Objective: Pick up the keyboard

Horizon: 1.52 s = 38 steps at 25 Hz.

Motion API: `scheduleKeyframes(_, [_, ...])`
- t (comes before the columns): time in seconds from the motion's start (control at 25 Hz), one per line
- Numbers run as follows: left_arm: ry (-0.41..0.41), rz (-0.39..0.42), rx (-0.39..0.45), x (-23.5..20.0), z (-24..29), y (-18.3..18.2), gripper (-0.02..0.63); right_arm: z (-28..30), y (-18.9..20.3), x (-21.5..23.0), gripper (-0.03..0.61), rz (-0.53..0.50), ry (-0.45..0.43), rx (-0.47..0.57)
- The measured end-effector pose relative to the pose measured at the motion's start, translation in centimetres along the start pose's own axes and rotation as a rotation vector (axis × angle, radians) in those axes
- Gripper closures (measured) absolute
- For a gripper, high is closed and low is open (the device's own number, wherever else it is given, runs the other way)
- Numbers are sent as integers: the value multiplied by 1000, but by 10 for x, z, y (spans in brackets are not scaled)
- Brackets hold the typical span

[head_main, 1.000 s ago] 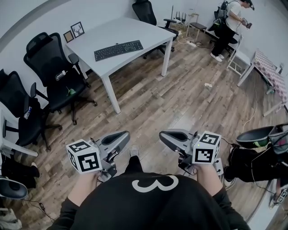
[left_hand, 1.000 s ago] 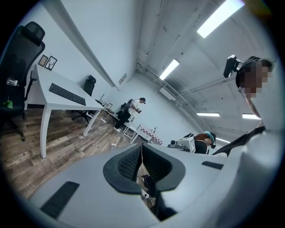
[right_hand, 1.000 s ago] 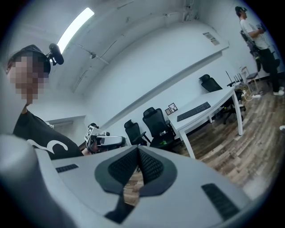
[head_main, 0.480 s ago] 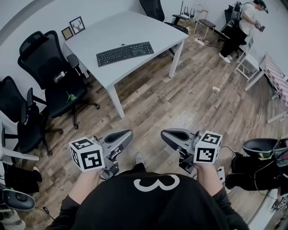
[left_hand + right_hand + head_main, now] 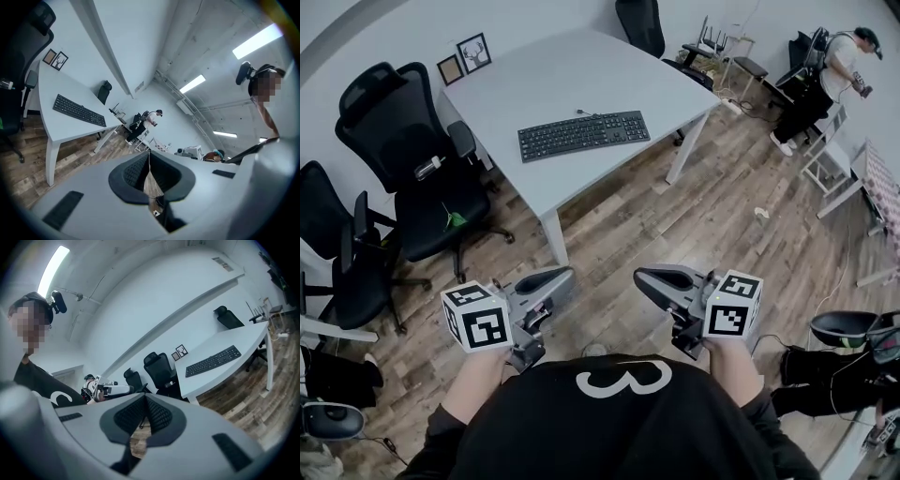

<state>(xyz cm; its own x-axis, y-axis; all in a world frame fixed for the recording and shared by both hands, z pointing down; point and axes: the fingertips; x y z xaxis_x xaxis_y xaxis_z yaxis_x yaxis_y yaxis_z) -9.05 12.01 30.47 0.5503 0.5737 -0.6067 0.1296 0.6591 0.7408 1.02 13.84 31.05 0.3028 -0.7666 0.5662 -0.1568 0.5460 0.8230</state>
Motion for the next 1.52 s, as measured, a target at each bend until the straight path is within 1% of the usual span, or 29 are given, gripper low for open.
scheduleKeyframes(0.24, [-20, -70, 61, -29, -11, -19, 598, 16, -9, 8, 569, -20, -8, -38])
scheduleKeyframes(0.44, [-32, -74, 72, -39, -10, -28, 597, 22, -20, 15, 569, -17, -31, -11])
scheduleKeyframes(0.56, [-32, -65, 84, -41, -5, -39, 598, 27, -32, 21, 569, -33, -49, -11])
scheduleKeyframes(0.76, [-50, -48, 76, -50, 10, -51, 598, 33, -50, 43, 569, -38, -78, -3])
scheduleKeyframes(0.96, [-83, -63, 74, -73, 31, -69, 597, 45, -71, 80, 569, -19, -115, -12])
scheduleKeyframes(1.08, [-103, -88, 82, -93, 47, -83, 598, 59, -83, 106, 569, -3, -141, -32])
scheduleKeyframes(1.24, [-126, -120, 68, -115, 76, -96, 597, 72, -102, 141, 569, 17, -169, -61])
scheduleKeyframes(1.44, [-157, -159, 78, -150, 111, -130, 597, 88, -132, 192, 569, 52, -186, -86])
scheduleKeyframes(1.52, [-166, -164, 80, -159, 119, -135, 597, 92, -138, 205, 569, 63, -198, -88])
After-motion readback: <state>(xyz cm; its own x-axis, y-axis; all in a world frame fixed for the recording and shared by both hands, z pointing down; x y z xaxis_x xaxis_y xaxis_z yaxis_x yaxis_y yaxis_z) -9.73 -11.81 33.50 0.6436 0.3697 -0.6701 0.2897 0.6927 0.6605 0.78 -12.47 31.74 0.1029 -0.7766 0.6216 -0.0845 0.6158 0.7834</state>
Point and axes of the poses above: the fingertips, and each gripper's own axes: z forward along the fingers, x to its right, y out of its underside, and after that the axes turned 13 degrees about -y, right-handed
